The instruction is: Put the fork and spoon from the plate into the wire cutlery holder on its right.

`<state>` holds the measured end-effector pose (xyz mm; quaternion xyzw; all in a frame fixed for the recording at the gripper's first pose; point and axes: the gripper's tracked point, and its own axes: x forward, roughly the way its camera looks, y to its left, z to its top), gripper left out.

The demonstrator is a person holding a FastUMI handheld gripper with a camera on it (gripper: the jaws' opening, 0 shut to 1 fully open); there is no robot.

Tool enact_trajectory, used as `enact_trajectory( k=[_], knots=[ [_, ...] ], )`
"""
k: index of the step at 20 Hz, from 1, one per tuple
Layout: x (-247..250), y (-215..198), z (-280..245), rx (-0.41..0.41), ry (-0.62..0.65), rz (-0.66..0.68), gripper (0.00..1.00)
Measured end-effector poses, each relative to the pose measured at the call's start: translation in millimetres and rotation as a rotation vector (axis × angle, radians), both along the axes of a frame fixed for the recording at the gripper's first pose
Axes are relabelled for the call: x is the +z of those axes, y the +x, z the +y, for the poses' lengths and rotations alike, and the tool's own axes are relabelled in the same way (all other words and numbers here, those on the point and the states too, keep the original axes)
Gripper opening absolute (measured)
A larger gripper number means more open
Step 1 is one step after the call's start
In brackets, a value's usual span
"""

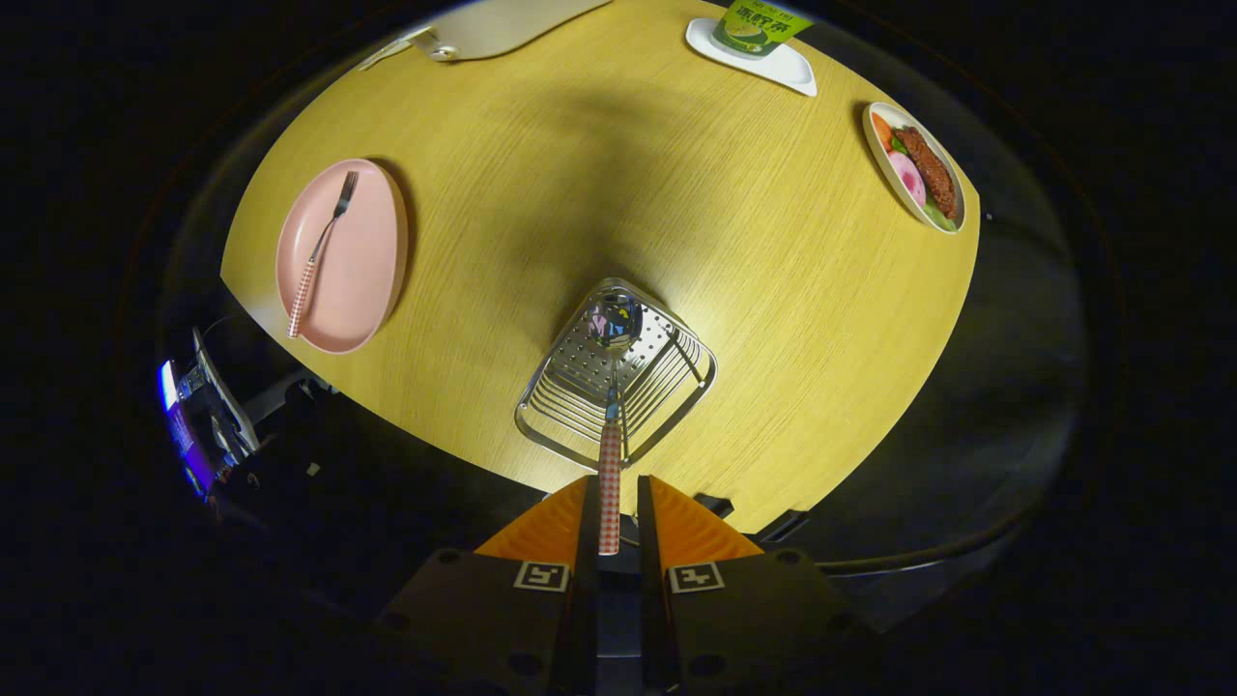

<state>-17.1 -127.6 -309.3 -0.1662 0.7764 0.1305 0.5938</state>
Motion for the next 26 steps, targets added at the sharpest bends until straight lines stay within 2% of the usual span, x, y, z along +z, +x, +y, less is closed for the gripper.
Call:
enact_trajectory(
  k=[3,6,8,13,17,20,24,26],
  knots=[
    [24,5,16,-0.02,0.076,-0.09,0.23],
    [41,10,48,-0.048,0.17,-0.172,0.27],
    [50,9,72,-0.059,0.231,-0.213,0.26],
    [57,5,152,-0.086,0.378,-0.282,0.31],
    [50,-2,217,-0.163,0.472,-0.253,0.37],
    [36,-11,254,-0.198,0.484,-0.212,0.45],
    [7,-26,300,-0.255,0.511,-0.137,0.48],
    [-12,-28,316,-0.271,0.5,-0.121,0.54]
  ],
)
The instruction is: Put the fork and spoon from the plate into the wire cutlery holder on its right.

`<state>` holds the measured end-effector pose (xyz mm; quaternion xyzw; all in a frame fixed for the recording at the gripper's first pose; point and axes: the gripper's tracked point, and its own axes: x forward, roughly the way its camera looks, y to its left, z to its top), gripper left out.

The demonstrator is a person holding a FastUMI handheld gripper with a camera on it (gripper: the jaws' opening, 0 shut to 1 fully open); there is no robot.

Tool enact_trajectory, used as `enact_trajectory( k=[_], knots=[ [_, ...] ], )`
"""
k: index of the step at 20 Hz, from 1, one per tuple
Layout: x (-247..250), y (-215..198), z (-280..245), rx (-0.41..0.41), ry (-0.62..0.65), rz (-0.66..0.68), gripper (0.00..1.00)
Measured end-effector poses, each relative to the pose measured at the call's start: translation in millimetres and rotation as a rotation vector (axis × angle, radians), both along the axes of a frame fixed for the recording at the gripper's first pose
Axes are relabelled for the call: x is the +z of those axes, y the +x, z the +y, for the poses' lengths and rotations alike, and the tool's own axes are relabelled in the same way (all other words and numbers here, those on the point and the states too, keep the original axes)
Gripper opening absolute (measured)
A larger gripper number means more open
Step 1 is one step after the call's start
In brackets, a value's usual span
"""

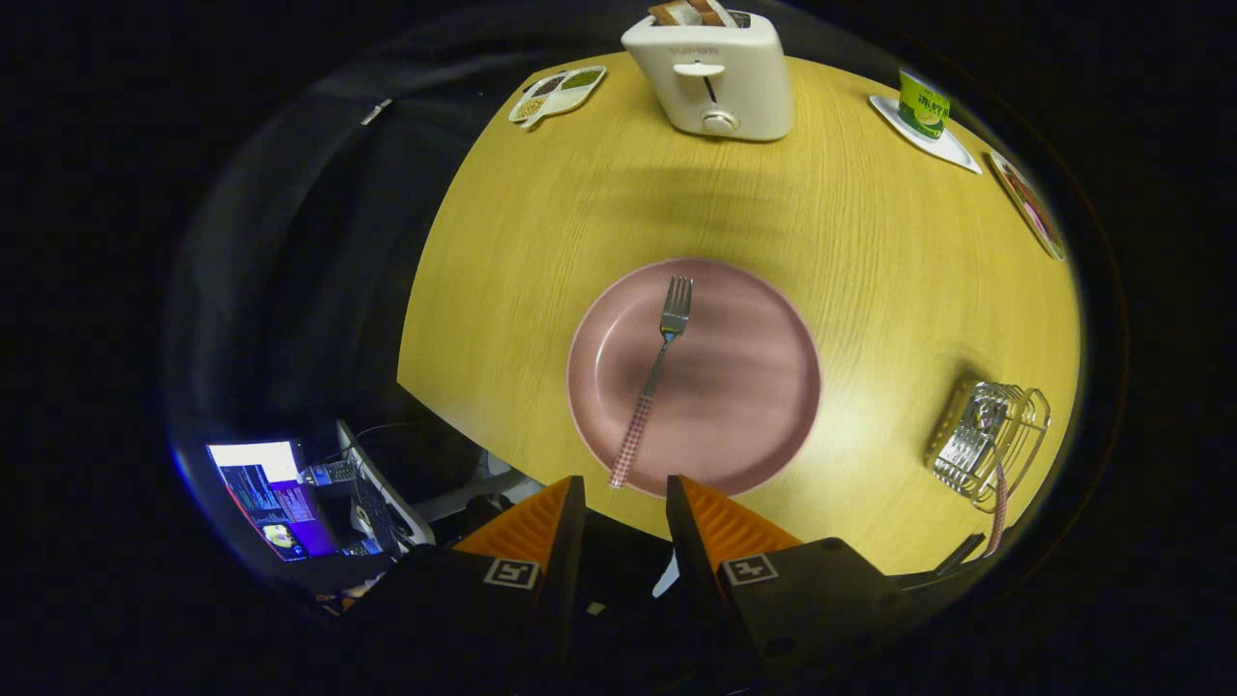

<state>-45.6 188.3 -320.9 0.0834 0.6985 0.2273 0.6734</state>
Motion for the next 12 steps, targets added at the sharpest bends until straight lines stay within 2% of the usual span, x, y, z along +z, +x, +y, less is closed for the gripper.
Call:
enact_trajectory(
  k=[12],
  knots=[
    [-82,-6,31,-0.081,-0.131,0.047,0.55]
  ],
)
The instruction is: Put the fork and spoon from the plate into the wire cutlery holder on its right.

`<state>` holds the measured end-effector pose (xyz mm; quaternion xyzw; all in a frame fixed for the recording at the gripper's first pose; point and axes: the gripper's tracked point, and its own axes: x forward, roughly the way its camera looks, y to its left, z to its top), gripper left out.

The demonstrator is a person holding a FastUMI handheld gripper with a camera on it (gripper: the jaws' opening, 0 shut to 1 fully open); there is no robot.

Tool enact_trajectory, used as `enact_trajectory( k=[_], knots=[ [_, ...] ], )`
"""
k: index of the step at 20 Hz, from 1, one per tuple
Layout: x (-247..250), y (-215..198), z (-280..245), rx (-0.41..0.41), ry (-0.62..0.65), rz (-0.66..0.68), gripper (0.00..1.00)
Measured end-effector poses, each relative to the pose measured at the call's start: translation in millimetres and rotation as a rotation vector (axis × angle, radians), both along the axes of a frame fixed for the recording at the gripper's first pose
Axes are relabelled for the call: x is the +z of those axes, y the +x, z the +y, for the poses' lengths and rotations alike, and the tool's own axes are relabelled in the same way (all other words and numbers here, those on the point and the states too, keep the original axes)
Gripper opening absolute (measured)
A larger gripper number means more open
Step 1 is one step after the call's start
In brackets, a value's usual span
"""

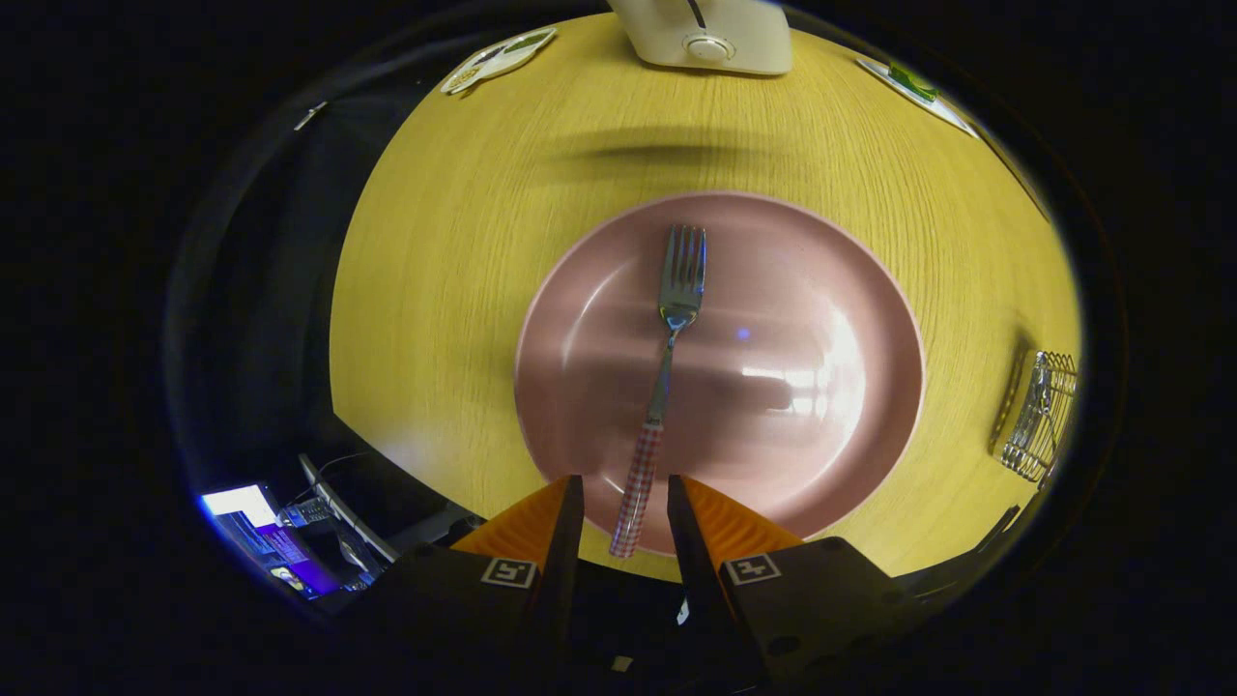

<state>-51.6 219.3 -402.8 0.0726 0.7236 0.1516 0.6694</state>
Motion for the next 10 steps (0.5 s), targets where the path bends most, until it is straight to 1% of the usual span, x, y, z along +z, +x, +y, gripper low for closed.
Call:
enact_trajectory(
  k=[2,3,6,7,10],
  knots=[
    [-7,1,4,-0.009,-0.009,-0.005,0.56],
    [-10,0,4,-0.007,-0.02,-0.006,0.54],
    [-13,-5,2,0.001,-0.029,0.015,0.15],
    [-10,-5,-1,0.004,-0.027,0.006,0.11],
    [8,-2,-11,0.003,0.013,0.01,0.11]
  ],
)
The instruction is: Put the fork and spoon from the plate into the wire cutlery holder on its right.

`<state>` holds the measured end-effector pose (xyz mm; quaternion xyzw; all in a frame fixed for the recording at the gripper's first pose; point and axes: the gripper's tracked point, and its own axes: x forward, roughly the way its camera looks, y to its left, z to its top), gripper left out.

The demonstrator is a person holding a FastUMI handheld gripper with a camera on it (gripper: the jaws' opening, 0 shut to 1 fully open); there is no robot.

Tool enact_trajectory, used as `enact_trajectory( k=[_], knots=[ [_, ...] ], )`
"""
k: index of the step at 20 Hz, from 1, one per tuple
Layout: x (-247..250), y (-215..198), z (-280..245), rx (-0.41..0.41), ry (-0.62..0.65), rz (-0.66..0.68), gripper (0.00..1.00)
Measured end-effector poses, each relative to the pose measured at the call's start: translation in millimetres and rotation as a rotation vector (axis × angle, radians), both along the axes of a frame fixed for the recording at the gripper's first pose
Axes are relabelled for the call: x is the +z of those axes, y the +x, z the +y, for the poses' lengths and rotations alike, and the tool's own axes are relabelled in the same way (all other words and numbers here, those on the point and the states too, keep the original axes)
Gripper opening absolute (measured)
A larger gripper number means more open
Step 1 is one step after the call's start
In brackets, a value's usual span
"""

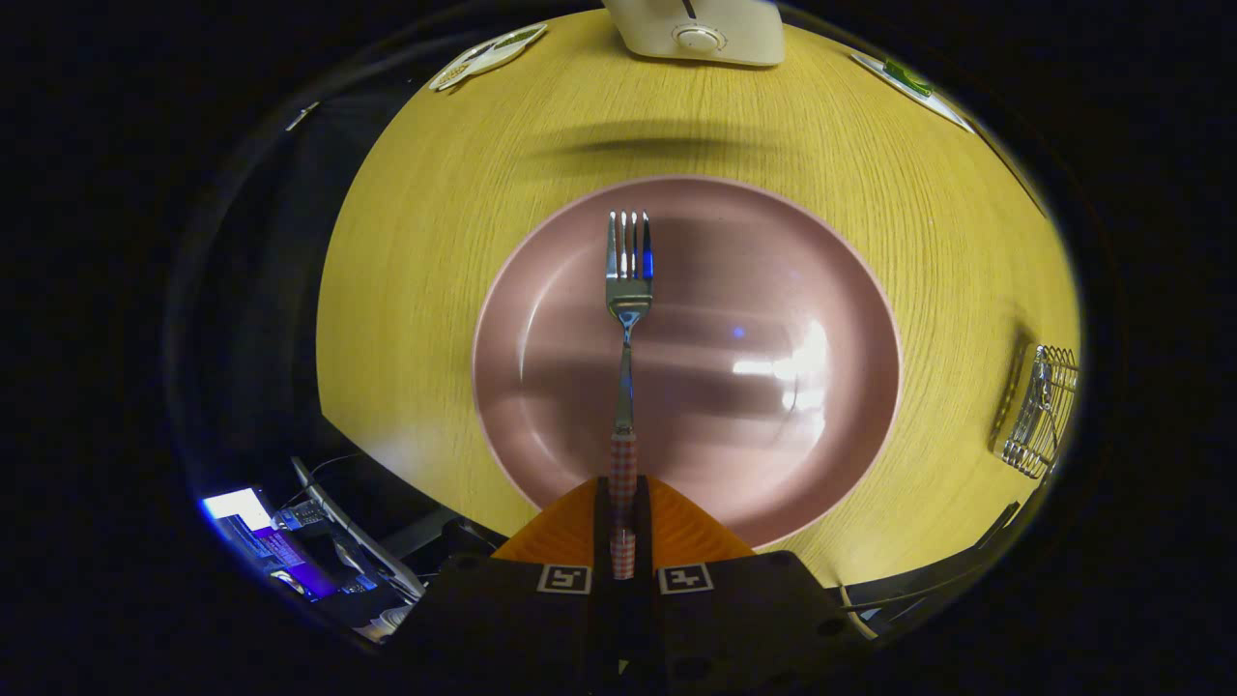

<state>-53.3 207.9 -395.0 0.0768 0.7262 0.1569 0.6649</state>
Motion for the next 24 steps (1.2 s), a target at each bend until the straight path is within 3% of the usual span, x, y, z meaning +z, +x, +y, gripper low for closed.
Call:
enact_trajectory(
  k=[6,12,24],
  knots=[
    [69,17,-58,0.135,0.044,-0.087,0.1],
    [132,20,-148,0.233,0.035,-0.109,0.1],
    [158,-2,-305,0.231,-0.121,0.071,0.1]
  ],
)
